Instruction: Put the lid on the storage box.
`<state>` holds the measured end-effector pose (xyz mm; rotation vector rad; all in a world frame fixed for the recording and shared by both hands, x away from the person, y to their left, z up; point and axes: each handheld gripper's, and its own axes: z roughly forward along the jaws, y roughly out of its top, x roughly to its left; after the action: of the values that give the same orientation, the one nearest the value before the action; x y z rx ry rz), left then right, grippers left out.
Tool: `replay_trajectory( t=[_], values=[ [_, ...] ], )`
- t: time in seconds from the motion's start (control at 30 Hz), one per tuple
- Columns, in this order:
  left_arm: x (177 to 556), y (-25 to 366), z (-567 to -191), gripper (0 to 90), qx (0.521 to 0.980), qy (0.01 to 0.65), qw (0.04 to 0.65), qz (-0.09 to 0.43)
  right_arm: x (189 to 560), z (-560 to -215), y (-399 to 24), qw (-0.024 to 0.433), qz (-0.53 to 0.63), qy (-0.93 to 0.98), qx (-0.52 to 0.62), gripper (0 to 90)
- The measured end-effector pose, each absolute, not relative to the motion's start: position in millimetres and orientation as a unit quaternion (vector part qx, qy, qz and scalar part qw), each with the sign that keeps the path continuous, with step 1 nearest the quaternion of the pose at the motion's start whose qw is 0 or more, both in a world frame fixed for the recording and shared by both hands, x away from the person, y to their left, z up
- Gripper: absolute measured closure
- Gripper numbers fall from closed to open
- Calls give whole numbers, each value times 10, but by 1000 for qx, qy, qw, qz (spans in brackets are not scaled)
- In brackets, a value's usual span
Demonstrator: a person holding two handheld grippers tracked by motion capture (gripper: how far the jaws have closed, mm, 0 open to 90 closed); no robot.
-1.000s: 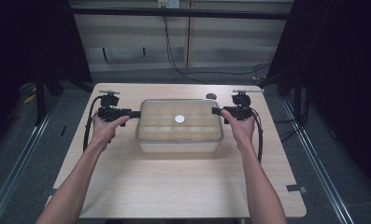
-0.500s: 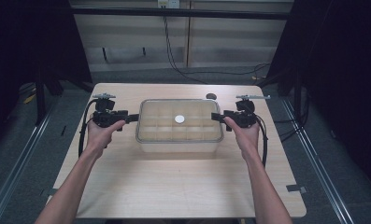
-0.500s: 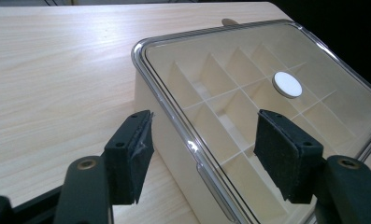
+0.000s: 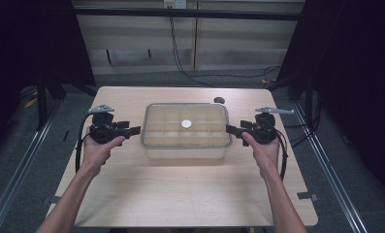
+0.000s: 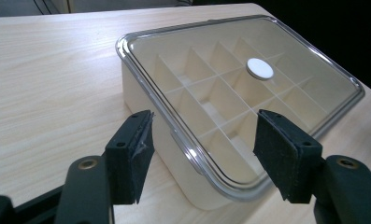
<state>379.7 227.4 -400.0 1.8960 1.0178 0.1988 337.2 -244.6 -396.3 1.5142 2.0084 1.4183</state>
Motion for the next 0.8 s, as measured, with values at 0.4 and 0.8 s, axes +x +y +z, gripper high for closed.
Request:
replay_trajectory(
  t=[0.4,0.8],
  values=[
    [3348,2420,-4120,259,780,392,484,60,2901,-3974,-2532,146,491,693,507,222],
    [2933,2580,-4257,226,793,388,461,88,2473,-4134,-2580,155,479,696,512,280]
  ],
)
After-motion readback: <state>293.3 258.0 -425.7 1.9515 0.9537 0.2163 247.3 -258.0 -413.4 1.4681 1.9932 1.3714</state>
